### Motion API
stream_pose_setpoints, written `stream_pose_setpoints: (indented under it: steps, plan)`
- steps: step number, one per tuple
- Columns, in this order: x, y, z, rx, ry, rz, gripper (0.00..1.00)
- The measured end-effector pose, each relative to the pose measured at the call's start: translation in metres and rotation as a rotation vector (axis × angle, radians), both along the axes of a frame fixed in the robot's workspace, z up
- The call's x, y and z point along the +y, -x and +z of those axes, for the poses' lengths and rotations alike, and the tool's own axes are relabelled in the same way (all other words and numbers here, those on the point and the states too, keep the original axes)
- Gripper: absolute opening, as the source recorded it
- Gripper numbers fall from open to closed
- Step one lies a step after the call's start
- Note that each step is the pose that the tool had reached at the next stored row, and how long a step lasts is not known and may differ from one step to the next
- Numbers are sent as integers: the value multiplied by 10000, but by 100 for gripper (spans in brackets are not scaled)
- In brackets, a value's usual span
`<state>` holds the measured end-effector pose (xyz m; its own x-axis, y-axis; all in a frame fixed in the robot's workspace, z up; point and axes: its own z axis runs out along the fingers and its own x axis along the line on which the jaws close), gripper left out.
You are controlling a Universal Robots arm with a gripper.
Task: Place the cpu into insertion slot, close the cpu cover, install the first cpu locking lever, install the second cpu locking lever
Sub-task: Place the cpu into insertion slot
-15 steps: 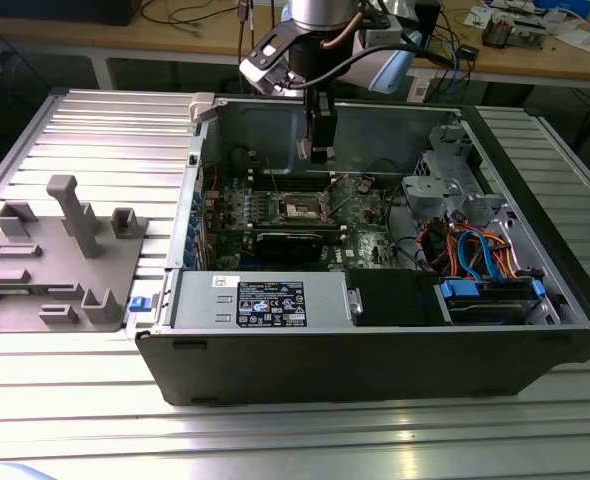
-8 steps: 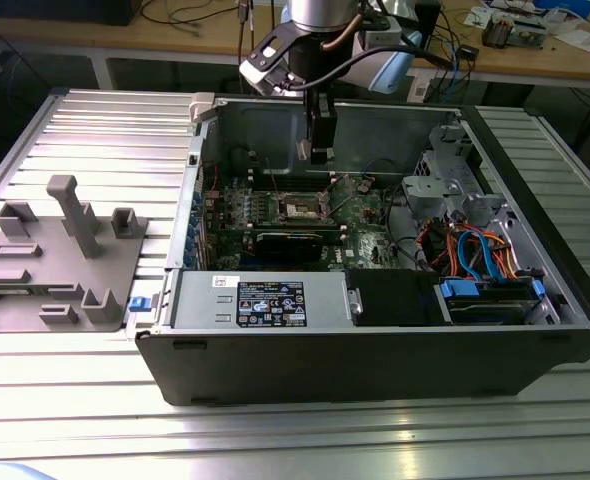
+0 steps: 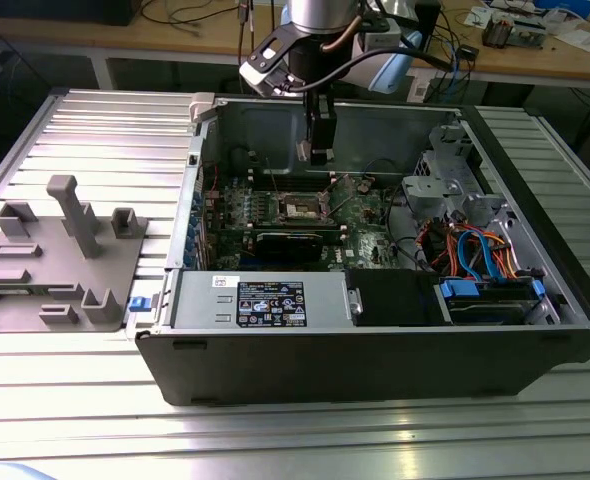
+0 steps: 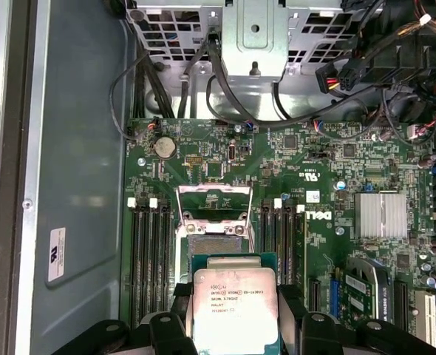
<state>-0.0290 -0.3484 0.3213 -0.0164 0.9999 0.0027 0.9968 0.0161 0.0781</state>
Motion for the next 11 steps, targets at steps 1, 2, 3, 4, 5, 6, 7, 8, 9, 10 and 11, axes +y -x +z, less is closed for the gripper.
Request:
stream_pose_setpoints:
  steps: [1,2,3,4,5,6,7,8,9,10,11]
  plan:
    - [0,0,-2,0,0,0,54]
    - [0,0,-3,0,0,0,54]
    - [0,0,-5,0,0,0,54]
    - [0,0,-6,0,0,0,54]
    - [0,0,-8,0,0,0,54]
    - [0,0,-11,0,0,0,54]
    - [0,0,-14,0,0,0,54]
    - [0,0,-17,0,0,0,54]
    - [0,0,-20,0,0,0,54]
    - [0,0,-22,0,0,0,54]
    - [0,0,-24,0,0,0,54]
